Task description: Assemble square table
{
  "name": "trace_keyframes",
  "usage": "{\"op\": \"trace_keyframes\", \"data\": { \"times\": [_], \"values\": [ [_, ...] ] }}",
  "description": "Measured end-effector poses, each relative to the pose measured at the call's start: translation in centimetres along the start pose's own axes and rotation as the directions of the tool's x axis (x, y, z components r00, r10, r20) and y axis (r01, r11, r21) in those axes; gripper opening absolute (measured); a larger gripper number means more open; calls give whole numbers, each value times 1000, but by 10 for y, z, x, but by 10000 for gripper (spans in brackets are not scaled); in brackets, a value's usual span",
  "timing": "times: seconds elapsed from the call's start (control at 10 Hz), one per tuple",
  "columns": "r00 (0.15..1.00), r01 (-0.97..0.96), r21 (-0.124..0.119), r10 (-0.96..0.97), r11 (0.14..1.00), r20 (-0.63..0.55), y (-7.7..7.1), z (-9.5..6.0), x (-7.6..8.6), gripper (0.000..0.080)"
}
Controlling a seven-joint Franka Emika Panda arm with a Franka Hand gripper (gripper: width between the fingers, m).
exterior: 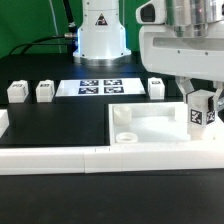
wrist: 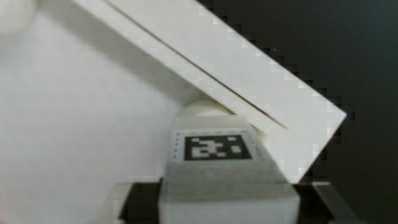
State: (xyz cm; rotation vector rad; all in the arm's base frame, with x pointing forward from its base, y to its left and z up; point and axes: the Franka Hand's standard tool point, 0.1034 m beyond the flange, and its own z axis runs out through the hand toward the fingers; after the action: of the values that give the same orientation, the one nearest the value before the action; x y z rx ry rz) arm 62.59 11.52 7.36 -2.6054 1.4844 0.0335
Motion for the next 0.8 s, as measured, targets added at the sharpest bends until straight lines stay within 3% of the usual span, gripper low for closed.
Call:
{"op": "trace_keyframes", "data": {
  "times": [0.3, 0.5, 0.6, 0.7, 0.8],
  "values": [
    [978, -211, 1, 211, 978, 4, -1, 1, -2, 291],
    [832, -554, 2, 554, 832, -2, -4, 1, -9, 291],
    [727, -687, 45, 687, 725, 15, -7, 1, -7, 291],
    [556, -828, 119, 829, 547, 56, -7, 1, -7, 291],
    [539, -840, 121, 840, 530, 62, -8, 1, -9, 291]
  ]
}}
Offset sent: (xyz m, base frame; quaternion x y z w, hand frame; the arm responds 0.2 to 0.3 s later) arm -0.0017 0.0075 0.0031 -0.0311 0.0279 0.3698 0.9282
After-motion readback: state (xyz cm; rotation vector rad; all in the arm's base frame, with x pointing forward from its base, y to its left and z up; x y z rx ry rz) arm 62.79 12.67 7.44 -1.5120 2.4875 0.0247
